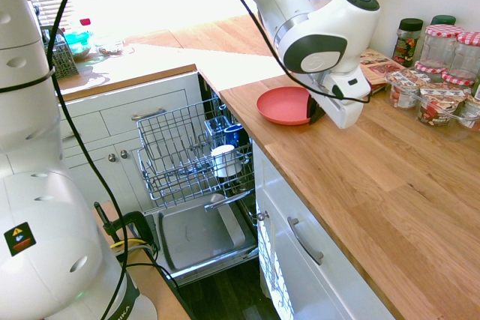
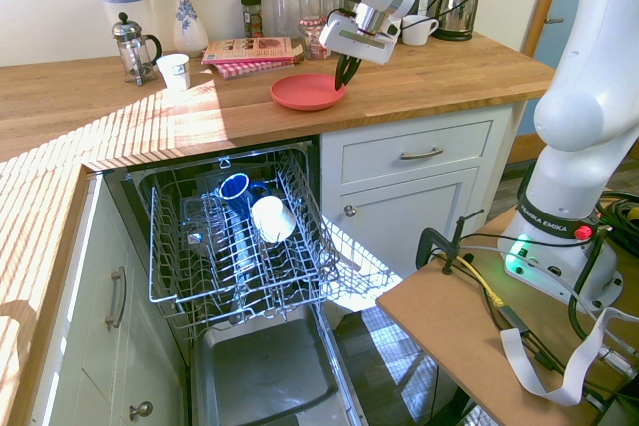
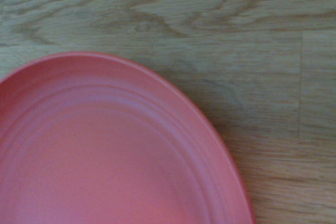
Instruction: Put the plate in the dishwasher
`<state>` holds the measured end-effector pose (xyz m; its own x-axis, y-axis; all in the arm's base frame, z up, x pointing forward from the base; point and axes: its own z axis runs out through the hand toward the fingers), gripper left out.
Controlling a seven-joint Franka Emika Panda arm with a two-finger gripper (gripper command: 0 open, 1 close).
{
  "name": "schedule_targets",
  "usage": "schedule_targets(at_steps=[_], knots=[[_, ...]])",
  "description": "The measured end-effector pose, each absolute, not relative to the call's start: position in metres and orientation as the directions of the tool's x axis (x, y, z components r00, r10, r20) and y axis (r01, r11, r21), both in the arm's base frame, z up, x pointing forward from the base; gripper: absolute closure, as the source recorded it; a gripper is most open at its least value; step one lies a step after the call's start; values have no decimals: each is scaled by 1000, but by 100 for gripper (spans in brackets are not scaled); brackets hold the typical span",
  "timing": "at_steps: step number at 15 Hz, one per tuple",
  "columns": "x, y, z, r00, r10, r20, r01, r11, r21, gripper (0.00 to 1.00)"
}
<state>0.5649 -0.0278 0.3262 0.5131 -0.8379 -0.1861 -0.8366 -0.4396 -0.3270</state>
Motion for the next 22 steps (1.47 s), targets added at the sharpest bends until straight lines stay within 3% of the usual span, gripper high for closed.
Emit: schedule_targets(at_steps=[4,7,10,12,17,22], knots=[[567,-27,337,537,-828,-163,-821,-469,-327,100],[575,-9,417,619,-785,-37,-761,-587,-274,100],[572,90,530,723,-684,101,-660,-726,-193,100],[553,196,553,781,-596,183,-585,-802,-116,100],[476,400,453,866,-324,381,-395,-910,125,100],[361,505,309,835,-5,550,-212,-925,314,100]])
